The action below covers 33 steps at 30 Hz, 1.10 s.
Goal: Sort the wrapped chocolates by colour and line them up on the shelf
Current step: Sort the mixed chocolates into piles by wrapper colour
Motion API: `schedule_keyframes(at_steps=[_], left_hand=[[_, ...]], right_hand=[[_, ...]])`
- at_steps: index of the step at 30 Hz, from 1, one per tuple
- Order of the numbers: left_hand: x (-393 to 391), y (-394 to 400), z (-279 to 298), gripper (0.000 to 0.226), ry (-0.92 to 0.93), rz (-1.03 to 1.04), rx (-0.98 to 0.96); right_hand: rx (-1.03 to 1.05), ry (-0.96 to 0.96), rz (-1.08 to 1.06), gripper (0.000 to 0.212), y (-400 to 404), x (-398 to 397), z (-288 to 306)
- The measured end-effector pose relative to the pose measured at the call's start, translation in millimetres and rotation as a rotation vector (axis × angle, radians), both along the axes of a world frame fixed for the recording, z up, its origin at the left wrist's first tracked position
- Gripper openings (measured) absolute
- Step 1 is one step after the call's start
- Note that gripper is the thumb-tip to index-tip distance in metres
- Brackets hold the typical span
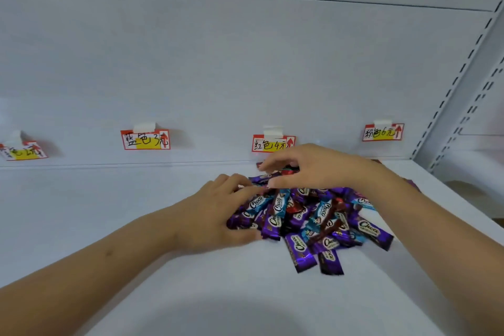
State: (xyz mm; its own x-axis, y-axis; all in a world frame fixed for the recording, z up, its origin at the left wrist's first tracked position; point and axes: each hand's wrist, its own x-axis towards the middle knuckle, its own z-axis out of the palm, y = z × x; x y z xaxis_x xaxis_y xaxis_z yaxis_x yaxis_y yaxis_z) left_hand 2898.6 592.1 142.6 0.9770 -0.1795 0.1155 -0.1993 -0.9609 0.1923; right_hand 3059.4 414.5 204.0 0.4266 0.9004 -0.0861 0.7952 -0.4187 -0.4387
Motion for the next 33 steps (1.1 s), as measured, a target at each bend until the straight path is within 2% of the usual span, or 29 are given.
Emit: schedule_keyframes(at_steps=[5,7,10,13,15,19,22,25,29,33], left_hand=[[22.4,13.3,-5.5,0.063,-0.017,0.072,-0.233],[23.1,17.5,-5.9,0.054,-0.024,0.082,-0.238],[17.1,19.2,-4.9,0.044,-0.056,0.086,-0.251],[12.7,19.8,-3.3,0.034,-0.098,0.142,-0.372],[11.2,20.7,-1.5,0.026,-0.111,0.222,-0.49],[11.7,22.1,-0.7,0.018,-0.048,0.291,-0.704],[12.2,22.6,0.0,0.022,-0.019,0.291,-0.777],[12.3,23.2,1.3,0.027,-0.019,0.28,-0.787],[10.4,23.5,3.1,0.042,-0.045,0.231,-0.726],[6.9,25.1,1.3,0.056,-0.038,0.172,-0.519]], right_hand=[[0.049,-0.043,0.017,0.038,8.5,-3.4,-28.6],[0.026,-0.094,0.076,0.04,5.9,-5.6,-27.9],[-0.005,-0.027,0.094,0.054,-3.2,-2.4,-24.0],[0.034,0.026,0.046,0.067,-6.8,2.4,-25.3],[0.078,0.019,0.045,0.065,-5.0,1.8,-27.8],[0.036,-0.101,0.124,0.062,1.0,-8.0,-37.9],[0.076,-0.15,0.116,0.043,3.6,-12.0,-39.3],[0.101,-0.28,0.039,0.024,1.8,-10.4,-33.6],[0.086,-0.432,-0.108,0.021,-5.1,5.1,-34.8],[0.081,-0.406,-0.194,0.055,-10.8,16.2,-35.0]])
